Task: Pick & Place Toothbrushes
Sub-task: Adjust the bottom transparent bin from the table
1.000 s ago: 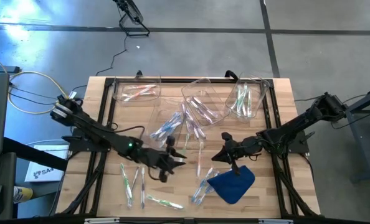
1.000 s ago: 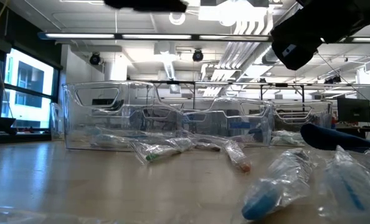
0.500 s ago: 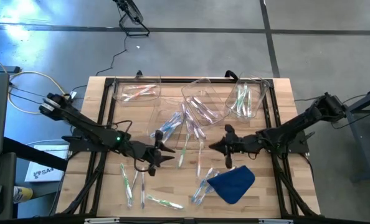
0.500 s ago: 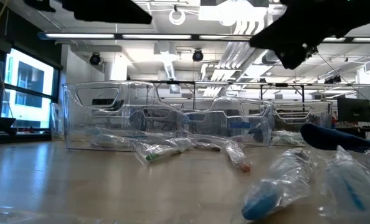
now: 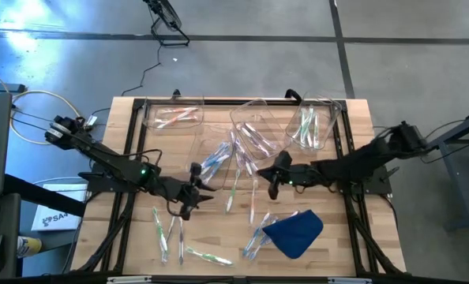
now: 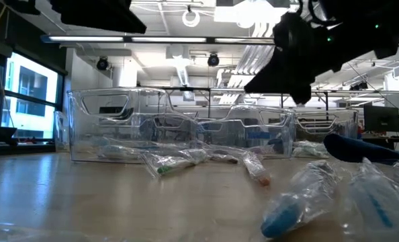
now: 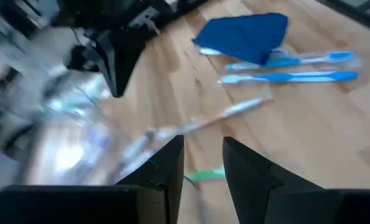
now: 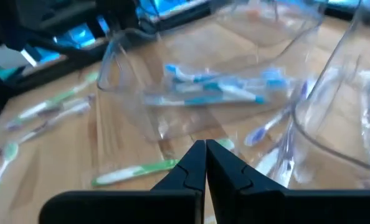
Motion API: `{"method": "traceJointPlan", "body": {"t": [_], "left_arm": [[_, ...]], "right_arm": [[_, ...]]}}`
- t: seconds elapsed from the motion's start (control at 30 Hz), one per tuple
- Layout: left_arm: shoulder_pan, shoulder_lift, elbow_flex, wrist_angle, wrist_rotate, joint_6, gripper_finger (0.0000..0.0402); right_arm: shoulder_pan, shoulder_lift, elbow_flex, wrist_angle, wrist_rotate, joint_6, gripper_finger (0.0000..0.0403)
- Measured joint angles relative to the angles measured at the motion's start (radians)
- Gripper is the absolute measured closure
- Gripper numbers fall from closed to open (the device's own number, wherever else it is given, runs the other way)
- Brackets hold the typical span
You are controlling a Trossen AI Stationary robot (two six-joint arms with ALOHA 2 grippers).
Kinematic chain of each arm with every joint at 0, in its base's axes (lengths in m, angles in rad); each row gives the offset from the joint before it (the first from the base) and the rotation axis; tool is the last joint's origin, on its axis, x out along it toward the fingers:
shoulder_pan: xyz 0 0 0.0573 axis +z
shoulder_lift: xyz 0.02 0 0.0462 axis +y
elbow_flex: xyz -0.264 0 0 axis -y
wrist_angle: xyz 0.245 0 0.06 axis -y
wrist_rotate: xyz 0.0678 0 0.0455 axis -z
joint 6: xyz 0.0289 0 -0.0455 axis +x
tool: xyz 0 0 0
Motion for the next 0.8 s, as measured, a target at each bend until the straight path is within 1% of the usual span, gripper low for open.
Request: {"method": "traceJointPlan", "body": {"t": [0.1, 0.17, 0.27, 0.4, 0.47, 0.57, 0.67, 0.8], "left_arm": [[-0.008, 0.003, 0.0, -0.014, 0.043, -0.094, 0.0295], [-0.019, 0.011, 0.0, -0.007, 0.07, -0.158, 0.0295], [-0.038, 0.043, 0.0, -0.01, 0.074, -0.265, 0.0295], [-0.041, 0.104, 0.001, -0.005, 0.063, -0.41, 0.0295], [-0.039, 0.127, 0.0, -0.032, 0.056, -0.479, 0.0295], [-0.039, 0.17, 0.002, -0.035, 0.039, -0.551, 0.0295], [-0.04, 0.19, 0.002, -0.038, 0.027, -0.612, 0.0295], [-0.039, 0.207, 0.002, -0.083, 0.026, -0.714, 0.0295]], "right_arm": [[-0.011, 0.065, 0.032, 0.013, -0.03, -0.015, 0.0399], [-0.011, 0.105, 0.049, 0.017, -0.028, -0.031, 0.0399], [-0.011, 0.141, 0.071, 0.036, -0.026, -0.069, 0.0399], [-0.01, 0.151, 0.085, 0.045, -0.024, -0.078, 0.0399], [-0.01, 0.151, 0.085, 0.05, -0.02, -0.079, 0.0399], [-0.01, 0.151, 0.085, 0.054, -0.01, -0.095, 0.0399], [-0.01, 0.15, 0.086, 0.054, -0.002, -0.105, 0.0399], [-0.01, 0.15, 0.086, 0.058, -0.002, -0.105, 0.0399]]}}
